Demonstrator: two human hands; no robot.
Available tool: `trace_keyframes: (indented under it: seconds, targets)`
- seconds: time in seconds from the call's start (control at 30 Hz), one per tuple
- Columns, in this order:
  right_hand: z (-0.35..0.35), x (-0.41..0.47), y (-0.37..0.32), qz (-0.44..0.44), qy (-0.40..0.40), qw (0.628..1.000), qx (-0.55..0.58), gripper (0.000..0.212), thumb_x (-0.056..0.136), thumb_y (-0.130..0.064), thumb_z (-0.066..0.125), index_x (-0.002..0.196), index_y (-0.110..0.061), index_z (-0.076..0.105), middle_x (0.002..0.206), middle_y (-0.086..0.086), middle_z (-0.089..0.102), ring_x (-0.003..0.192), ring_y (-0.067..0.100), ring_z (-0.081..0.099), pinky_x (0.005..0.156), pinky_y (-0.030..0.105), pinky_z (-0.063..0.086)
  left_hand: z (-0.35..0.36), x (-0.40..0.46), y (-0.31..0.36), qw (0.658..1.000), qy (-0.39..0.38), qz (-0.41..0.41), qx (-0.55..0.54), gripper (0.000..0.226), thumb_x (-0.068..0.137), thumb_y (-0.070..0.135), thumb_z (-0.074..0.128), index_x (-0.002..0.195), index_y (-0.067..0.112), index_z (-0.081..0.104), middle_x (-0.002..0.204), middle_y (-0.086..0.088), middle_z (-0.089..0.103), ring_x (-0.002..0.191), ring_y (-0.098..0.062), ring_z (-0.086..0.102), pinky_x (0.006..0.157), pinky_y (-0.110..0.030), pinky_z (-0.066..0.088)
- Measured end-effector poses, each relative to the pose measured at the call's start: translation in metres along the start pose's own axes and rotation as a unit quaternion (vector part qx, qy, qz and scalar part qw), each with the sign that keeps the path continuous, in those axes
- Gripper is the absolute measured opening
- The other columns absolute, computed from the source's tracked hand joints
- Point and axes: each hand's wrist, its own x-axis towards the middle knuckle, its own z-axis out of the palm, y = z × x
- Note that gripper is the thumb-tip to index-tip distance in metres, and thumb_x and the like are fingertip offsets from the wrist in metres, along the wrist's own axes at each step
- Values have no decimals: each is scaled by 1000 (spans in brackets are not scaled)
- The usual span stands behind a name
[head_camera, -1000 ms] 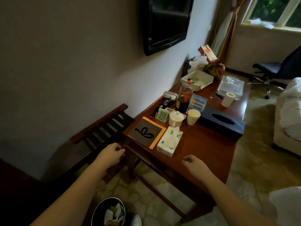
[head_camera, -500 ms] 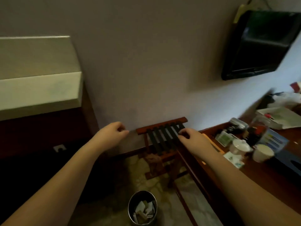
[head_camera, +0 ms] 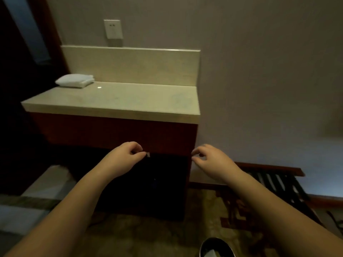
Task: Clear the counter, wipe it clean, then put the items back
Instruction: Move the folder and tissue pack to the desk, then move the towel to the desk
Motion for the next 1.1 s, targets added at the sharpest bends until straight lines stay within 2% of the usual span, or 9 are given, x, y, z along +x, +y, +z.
trace_keyframes:
  seconds: [0.17, 0.37, 0.5, 0.67, 0.77, 0.93, 1.1]
  targets:
    - [36, 68, -79, -52, -26, 998, -2, 33, 97, -37, 49, 126, -24, 57, 126, -9, 52, 111, 9, 52, 90, 21, 42, -68, 12, -80, 999, 28, -20, -10, 30, 97, 39, 53, 122, 25, 57, 107, 10, 56, 90, -5, 57, 64, -19, 44]
    - [61, 147, -164, -88, -14, 996, -19, 32, 95, -37, 51, 122, -24, 59, 123, -8, 55, 112, 10, 53, 95, 26, 43, -143, 43, -151, 994, 98, -41, 10, 24, 95, 42, 55, 113, 28, 61, 95, 16, 55, 82, -1, 53, 61, -20, 40]
    - [68, 194, -205, -105, 1, 994, -40, 29, 93, -38, 52, 118, -25, 61, 119, -6, 58, 109, 12, 55, 93, 28, 44, -184, 61, -177, 989, 134, -46, 30, 16, 94, 41, 57, 106, 30, 60, 94, 18, 55, 82, 0, 54, 64, -21, 42]
    - [59, 250, -249, -120, 15, 992, -41, 27, 93, -33, 52, 114, -20, 64, 116, -1, 63, 104, 17, 59, 85, 28, 45, -232, 90, -201, 979, 187, -66, 33, 15, 91, 37, 60, 97, 24, 65, 95, 7, 64, 85, -10, 59, 77, -30, 49]
    - [53, 286, -269, -121, 25, 991, -41, 28, 94, -32, 51, 115, -20, 63, 118, -2, 64, 105, 18, 58, 80, 25, 40, -259, 113, -215, 973, 214, -77, 41, 15, 92, 35, 58, 97, 23, 66, 96, 4, 65, 87, -14, 59, 78, -31, 48]
    - [44, 352, -295, -122, 19, 991, -41, 30, 95, -31, 49, 118, -16, 63, 119, 2, 65, 105, 20, 57, 84, 28, 43, -295, 159, -237, 962, 250, -98, 44, 16, 91, 33, 57, 98, 21, 66, 96, 4, 64, 88, -14, 60, 79, -32, 51]
    - [48, 435, -312, -124, 11, 991, -55, 31, 95, -33, 47, 117, -18, 63, 115, 4, 66, 91, 19, 54, 75, 27, 41, -323, 215, -260, 951, 277, -123, 58, 15, 92, 32, 57, 93, 19, 65, 89, 0, 66, 81, -15, 61, 77, -37, 53]
